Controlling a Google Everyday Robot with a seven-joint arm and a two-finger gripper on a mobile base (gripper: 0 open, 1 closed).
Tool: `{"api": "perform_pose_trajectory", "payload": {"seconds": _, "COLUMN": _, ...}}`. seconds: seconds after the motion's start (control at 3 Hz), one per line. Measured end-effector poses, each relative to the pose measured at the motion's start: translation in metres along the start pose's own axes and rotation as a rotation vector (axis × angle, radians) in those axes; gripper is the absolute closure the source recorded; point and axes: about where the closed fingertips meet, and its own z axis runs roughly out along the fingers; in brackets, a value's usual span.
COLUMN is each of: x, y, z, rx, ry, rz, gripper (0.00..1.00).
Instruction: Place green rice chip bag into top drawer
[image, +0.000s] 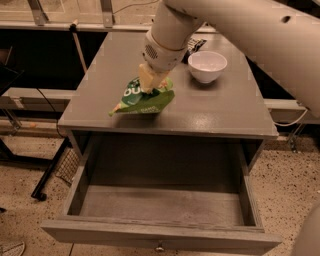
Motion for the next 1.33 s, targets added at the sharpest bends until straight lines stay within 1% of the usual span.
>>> {"api": "perform_pose_trajectory", "payload": {"seconds": 0.33, "x": 0.034, "y": 0.003, "z": -0.038, "rx": -0.002, "ry": -0.048, "rz": 0.007, "gripper": 1.00}}
{"api": "perform_pose_trajectory", "payload": {"seconds": 0.67, "x": 0.034, "y": 0.003, "z": -0.038, "rx": -0.002, "ry": -0.048, "rz": 0.007, "gripper": 1.00}}
{"api": "perform_pose_trajectory", "payload": {"seconds": 1.0, "x": 0.044, "y": 0.015, "z": -0.053, "rx": 0.016, "ry": -0.047, "rz": -0.019, "gripper": 1.00}}
{"api": "perform_pose_trajectory", "payload": {"seconds": 1.33, "x": 0.068, "y": 0.043, "z": -0.081, "rx": 0.032, "ry": -0.077, "rz": -0.058, "gripper": 1.00}}
